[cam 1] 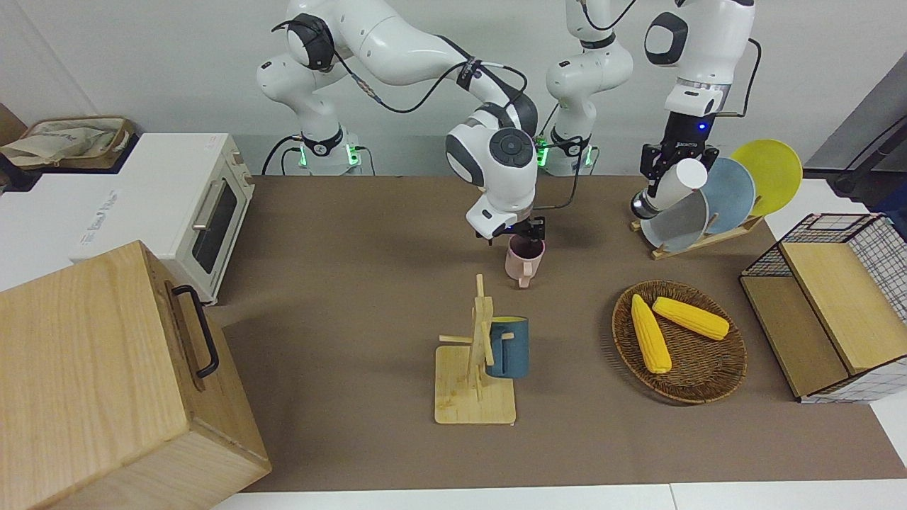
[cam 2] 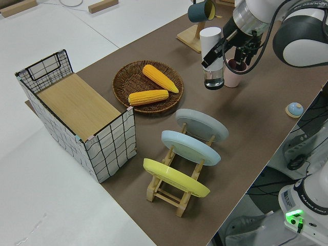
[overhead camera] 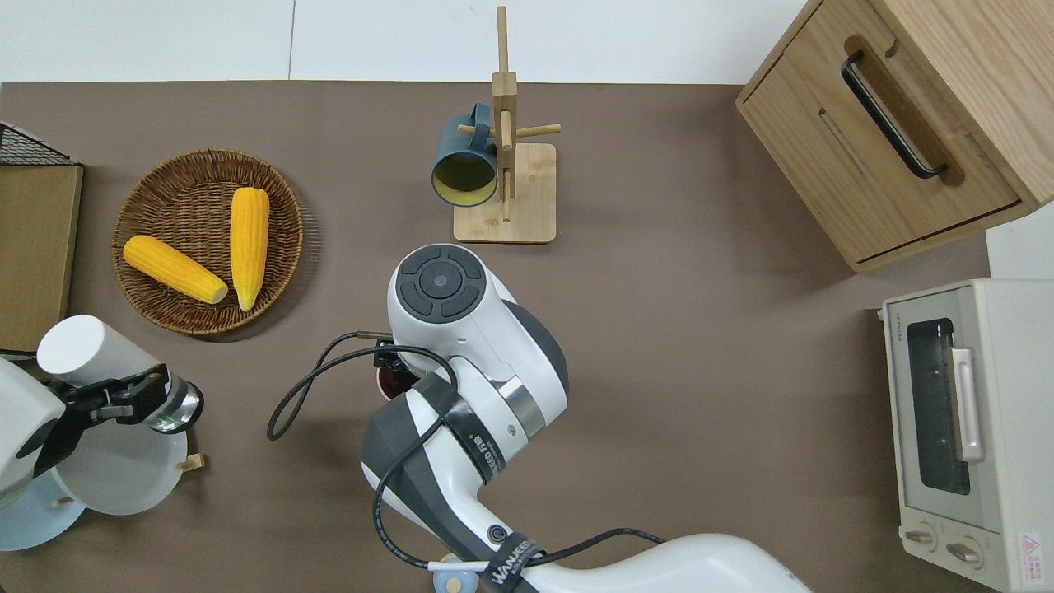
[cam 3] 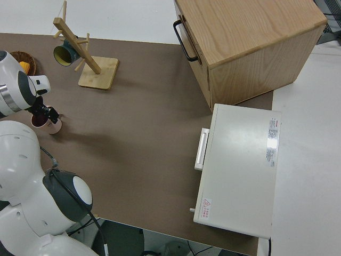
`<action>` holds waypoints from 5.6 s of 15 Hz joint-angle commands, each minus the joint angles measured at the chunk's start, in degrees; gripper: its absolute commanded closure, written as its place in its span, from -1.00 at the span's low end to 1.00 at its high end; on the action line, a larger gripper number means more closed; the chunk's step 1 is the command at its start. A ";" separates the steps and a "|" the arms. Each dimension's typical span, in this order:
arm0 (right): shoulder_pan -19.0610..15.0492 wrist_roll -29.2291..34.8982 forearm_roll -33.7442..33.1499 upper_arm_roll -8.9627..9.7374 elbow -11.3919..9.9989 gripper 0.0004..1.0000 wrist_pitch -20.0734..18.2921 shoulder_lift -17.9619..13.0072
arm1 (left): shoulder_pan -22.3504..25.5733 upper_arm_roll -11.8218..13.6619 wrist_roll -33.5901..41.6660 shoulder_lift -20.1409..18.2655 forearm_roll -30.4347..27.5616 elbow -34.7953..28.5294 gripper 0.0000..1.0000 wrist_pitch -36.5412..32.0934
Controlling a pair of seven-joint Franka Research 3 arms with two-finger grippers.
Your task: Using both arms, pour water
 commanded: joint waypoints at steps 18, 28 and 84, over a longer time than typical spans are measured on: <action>-28.17 -31.60 -14.44 0.49 -1.56 -0.98 -17.78 -21.13 | -22.94 0.25 -5.62 -7.19 -4.80 -10.32 1.00 1.20; -35.39 -38.91 -13.56 0.49 -3.42 -0.98 -15.75 -23.08 | -24.19 -5.81 -5.53 0.19 -8.50 -10.85 1.00 2.96; -37.59 -38.39 -8.38 0.67 -2.98 -0.98 -15.84 -23.43 | -21.37 -7.40 -17.48 36.76 9.52 27.91 1.00 -39.76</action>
